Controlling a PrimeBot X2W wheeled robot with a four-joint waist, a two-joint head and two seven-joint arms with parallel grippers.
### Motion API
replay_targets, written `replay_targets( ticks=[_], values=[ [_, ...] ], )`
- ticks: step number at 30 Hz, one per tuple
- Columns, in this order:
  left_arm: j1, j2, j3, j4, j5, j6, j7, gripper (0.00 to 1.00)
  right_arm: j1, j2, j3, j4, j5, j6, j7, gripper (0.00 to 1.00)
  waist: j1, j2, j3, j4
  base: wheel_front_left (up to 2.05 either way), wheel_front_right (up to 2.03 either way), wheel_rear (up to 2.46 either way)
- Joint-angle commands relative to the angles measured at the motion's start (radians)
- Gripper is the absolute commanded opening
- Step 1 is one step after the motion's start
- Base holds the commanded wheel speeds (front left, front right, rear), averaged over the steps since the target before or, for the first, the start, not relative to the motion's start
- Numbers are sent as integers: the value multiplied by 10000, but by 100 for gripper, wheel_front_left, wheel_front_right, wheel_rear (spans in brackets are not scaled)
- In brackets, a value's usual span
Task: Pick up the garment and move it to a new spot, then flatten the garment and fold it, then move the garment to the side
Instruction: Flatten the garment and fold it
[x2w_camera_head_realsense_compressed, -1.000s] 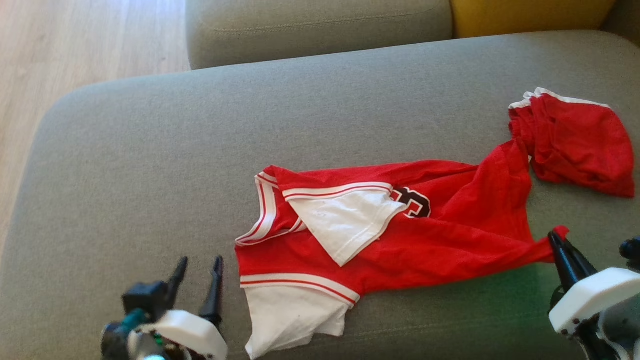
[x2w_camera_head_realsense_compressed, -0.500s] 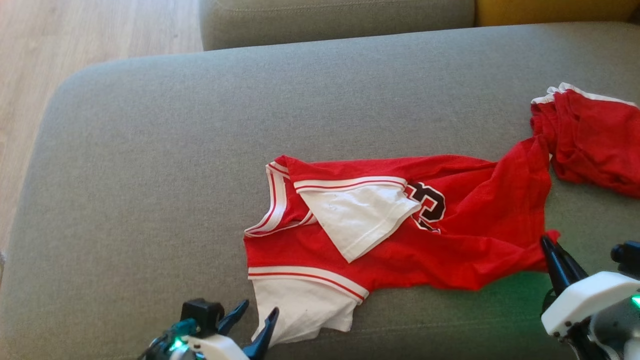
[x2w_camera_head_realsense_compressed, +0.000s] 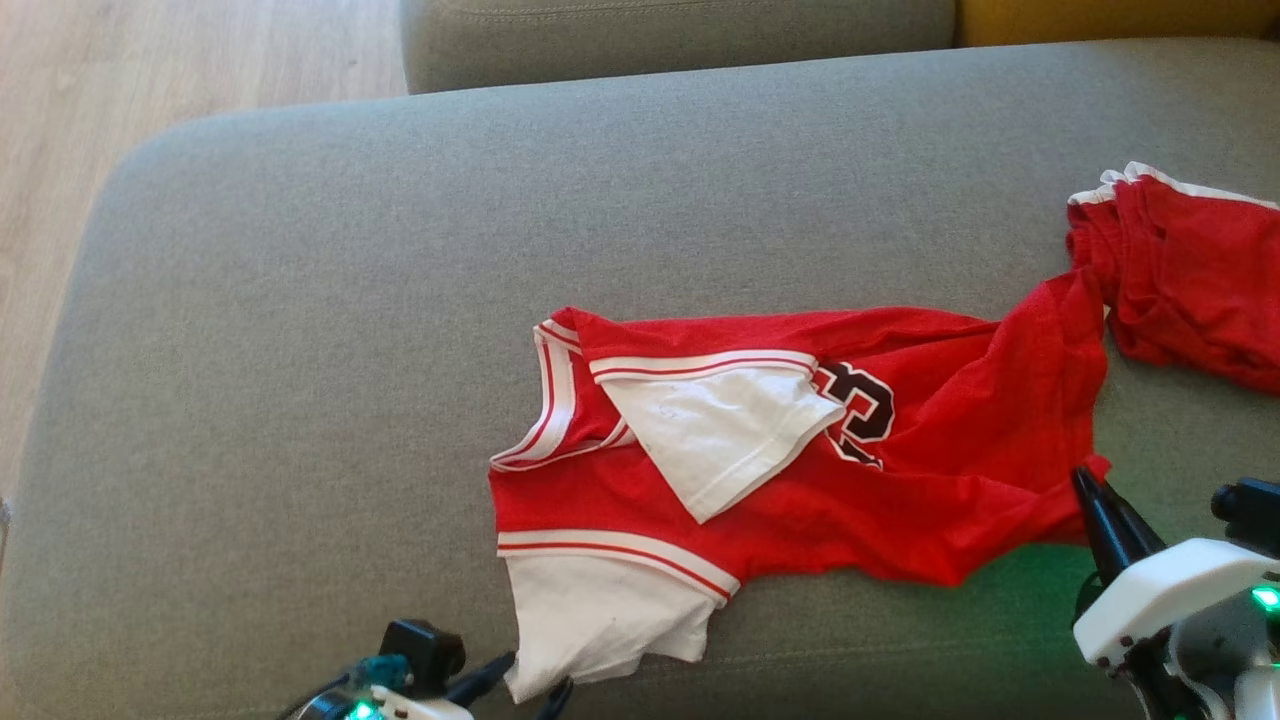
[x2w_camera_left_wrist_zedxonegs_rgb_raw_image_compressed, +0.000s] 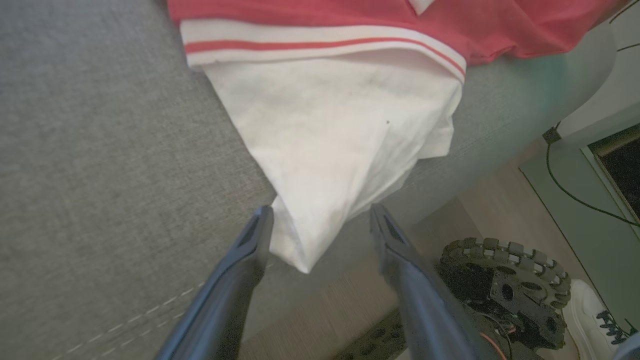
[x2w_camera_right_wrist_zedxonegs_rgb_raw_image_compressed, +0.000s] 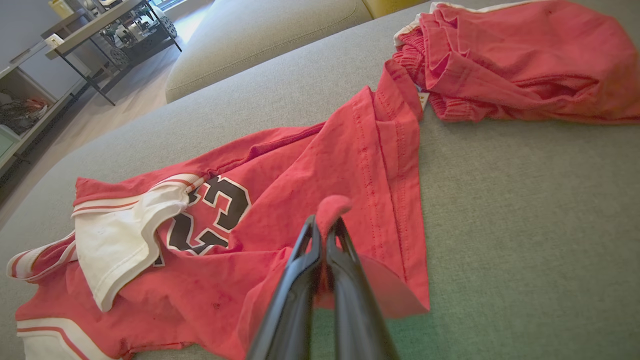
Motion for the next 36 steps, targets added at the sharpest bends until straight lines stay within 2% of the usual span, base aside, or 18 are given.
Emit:
replay_targets(
  ticks=[1, 12, 13, 14, 15, 21, 22, 28, 36],
  values=[
    [-325, 313, 214, -325, -90, -60, 6, 100, -483, -115, 211, -305, 17, -4, -116, 0, 0, 0, -3, 10, 0, 0, 0],
    [-549, 526, -205, -252, -226, -61, 168, 100, -546, -114, 253, -216, 16, -4, -138, 0, 0, 0, -1, -47, 0, 0, 0],
    [-577, 545, -278, -265, -273, -61, 199, 79, -552, -114, 257, -213, 22, -4, -143, 0, 0, 0, 8, -49, 0, 0, 0],
    [-608, 567, -337, -274, -314, -61, 221, 28, -558, -114, 262, -206, 27, -4, -149, 0, 0, 0, 14, -49, 0, 0, 0],
    [-635, 589, -377, -276, -347, -61, 228, 0, -561, -114, 268, -199, 27, -4, -155, 0, 0, 0, 17, -48, 0, 0, 0],
    [-675, 595, -253, -416, -899, -61, 104, 0, -576, -114, 274, -188, -2, -4, -214, 0, 0, 0, -25, -10, 0, 0, 0],
    [-595, 597, -115, -791, -1515, -61, 80, 0, -619, -114, 324, -218, -21, -4, -274, 0, 0, 0, -100, 1, 0, 0, 0],
    [-443, 966, 218, -2478, -3477, -61, 140, 0, -725, -114, 542, -408, -368, -4, -398, 0, 0, 0, -402, 51, 0, 0, 0],
    [-762, 1457, 1554, -5438, -6218, -61, -320, 0, -1715, -427, 719, -822, -1092, -4, -438, 0, 0, 0, -815, -94, 0, 0, 0]
  ],
)
